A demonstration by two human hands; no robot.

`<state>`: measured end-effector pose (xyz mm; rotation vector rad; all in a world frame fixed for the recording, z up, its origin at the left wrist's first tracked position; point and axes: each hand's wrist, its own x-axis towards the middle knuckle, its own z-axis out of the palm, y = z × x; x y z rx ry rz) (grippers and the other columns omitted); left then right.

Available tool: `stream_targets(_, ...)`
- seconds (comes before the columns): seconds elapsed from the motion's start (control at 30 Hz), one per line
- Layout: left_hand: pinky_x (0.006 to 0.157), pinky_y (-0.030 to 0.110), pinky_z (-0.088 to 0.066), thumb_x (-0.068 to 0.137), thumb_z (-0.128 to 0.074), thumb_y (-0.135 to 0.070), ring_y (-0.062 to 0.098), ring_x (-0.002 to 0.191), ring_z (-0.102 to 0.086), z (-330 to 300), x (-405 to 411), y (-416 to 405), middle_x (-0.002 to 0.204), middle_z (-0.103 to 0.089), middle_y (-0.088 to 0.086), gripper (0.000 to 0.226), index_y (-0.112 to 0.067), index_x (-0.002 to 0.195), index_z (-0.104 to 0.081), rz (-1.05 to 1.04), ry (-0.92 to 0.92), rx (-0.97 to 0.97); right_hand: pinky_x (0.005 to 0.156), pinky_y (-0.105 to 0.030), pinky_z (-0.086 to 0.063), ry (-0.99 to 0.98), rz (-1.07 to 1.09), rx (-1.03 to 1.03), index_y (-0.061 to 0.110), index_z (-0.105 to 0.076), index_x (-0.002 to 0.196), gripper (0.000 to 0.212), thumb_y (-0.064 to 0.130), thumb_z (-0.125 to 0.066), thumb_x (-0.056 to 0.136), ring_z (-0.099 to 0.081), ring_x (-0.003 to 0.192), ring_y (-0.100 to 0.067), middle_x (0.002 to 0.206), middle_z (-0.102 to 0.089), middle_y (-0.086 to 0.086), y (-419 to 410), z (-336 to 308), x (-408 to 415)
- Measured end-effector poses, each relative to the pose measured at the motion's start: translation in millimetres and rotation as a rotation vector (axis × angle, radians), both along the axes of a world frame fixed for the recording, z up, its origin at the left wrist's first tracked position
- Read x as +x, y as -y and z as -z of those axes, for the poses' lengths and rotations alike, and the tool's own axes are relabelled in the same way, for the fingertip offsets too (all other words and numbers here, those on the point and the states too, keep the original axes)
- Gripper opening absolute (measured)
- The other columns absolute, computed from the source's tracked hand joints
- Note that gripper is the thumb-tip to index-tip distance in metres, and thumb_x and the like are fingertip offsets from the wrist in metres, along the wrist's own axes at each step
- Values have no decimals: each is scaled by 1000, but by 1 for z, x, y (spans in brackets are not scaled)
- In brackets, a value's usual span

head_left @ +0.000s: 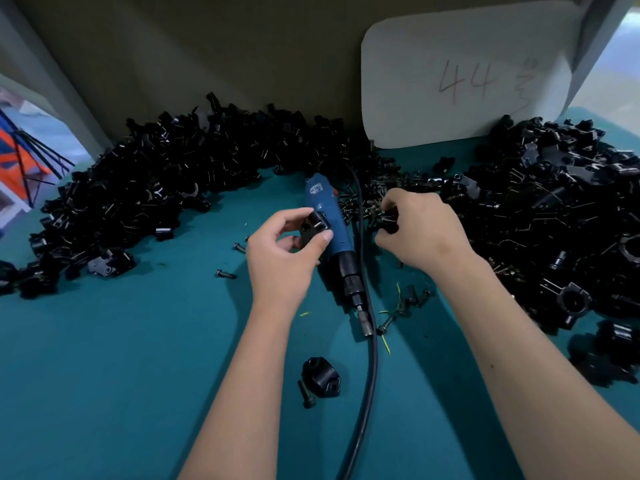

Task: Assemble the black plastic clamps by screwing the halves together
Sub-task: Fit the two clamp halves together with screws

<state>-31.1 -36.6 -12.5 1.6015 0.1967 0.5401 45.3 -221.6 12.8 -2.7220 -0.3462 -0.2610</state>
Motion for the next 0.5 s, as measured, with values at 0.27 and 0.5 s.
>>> stream_targets(0.27,70,25,-59,75,-92,-12,12,73,-71,-3,6,4,97,-74,-12,36,-25,103,-75,-10,41,52,51,-23,-42,-361,-52,1143,27,-79,106,28,14,-55,97,-48,54,-13,68,-50,1,0,-8,-5)
stream_targets(0.5,64,23,-56,85,-81,1,18,80,-72,-9,7,11,103,-78,-2,39,-23,115,-76,254,91,-113,45,-18,-36,-658,-358,1448,14,-62,87,19,30,-71,93,-46,52,-10,73,-51,-4,-12,-6,-18)
